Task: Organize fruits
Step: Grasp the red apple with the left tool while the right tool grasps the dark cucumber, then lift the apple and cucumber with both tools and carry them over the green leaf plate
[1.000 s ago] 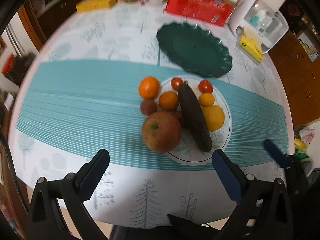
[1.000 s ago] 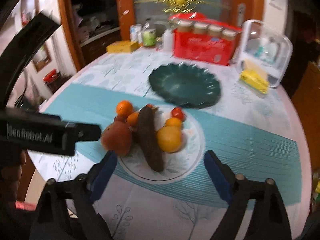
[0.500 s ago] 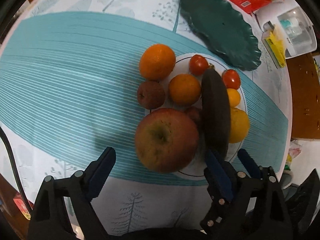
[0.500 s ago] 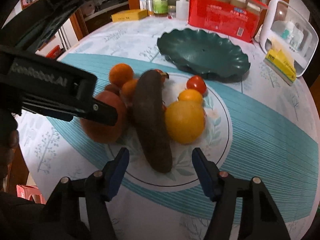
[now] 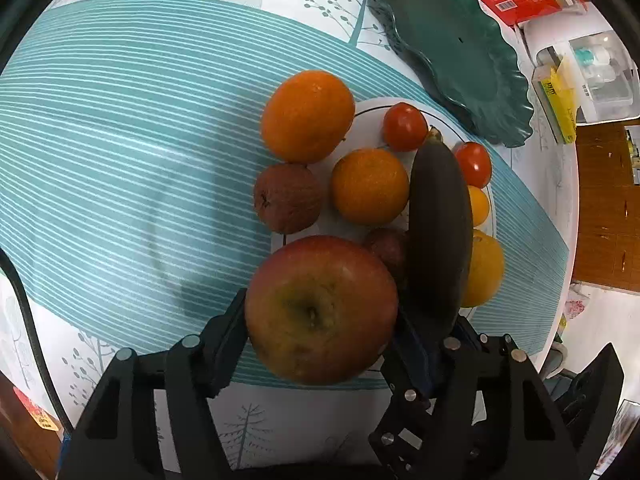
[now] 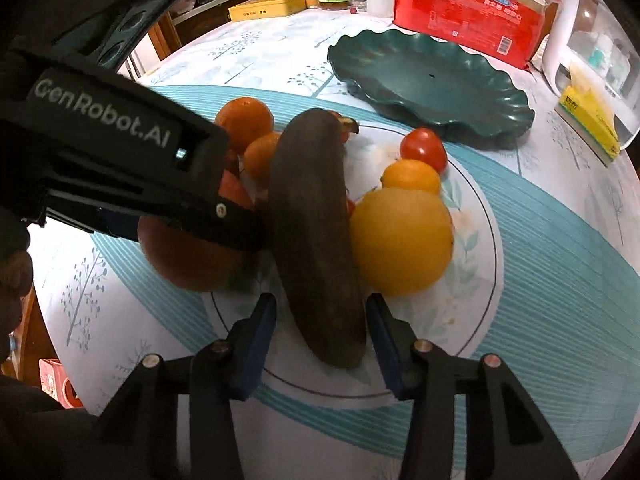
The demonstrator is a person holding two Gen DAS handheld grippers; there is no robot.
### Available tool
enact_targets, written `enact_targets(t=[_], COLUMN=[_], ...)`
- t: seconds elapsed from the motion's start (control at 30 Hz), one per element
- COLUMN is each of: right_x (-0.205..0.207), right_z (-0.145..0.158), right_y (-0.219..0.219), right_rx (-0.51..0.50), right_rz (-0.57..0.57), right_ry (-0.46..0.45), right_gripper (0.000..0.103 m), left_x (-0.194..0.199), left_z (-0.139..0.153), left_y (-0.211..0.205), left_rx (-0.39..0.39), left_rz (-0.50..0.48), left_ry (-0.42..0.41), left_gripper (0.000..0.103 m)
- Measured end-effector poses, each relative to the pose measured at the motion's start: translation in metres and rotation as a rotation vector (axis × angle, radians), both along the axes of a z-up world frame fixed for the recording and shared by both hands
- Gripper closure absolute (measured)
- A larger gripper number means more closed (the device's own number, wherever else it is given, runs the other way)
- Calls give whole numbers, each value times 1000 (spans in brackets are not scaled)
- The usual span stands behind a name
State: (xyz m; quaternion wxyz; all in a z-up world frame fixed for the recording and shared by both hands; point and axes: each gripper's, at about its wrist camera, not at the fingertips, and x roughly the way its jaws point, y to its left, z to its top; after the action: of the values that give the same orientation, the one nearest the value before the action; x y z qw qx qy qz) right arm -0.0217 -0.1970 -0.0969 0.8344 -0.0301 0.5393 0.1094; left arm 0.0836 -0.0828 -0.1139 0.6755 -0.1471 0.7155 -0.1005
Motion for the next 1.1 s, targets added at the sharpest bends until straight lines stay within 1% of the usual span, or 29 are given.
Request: enact_targets(t=[0.03, 0.1, 0.27, 0.5, 0.6, 0.9, 1.1], right_x=[1, 3, 3, -5, -8, -22, -29], right_z=[0, 0, 3, 17, 24, 61, 77], right_y=[1, 2, -1, 2, 3, 1, 4], right_rx=[0, -9, 0, 8, 17, 32, 27], right_rz=[6, 10, 8, 16, 19, 27, 49], right_ry=[-4, -10, -12, -65, -87, -207, -264], right_gripper=[58, 68, 71, 73, 73, 74, 75], left_x=[0, -1, -7, -26, -32, -47, -55], left_z=[0, -1, 1, 11, 20, 64, 83], left_y=[0, 1, 11, 21, 27, 45, 54], left_rx=[-1, -3, -2, 2, 2, 20, 27], left_rz=[0, 3, 9, 29, 36, 74, 102], left_ry=[0, -2, -2, -28, -62, -193, -254], left_gripper=[37, 37, 38, 38, 38, 38, 38])
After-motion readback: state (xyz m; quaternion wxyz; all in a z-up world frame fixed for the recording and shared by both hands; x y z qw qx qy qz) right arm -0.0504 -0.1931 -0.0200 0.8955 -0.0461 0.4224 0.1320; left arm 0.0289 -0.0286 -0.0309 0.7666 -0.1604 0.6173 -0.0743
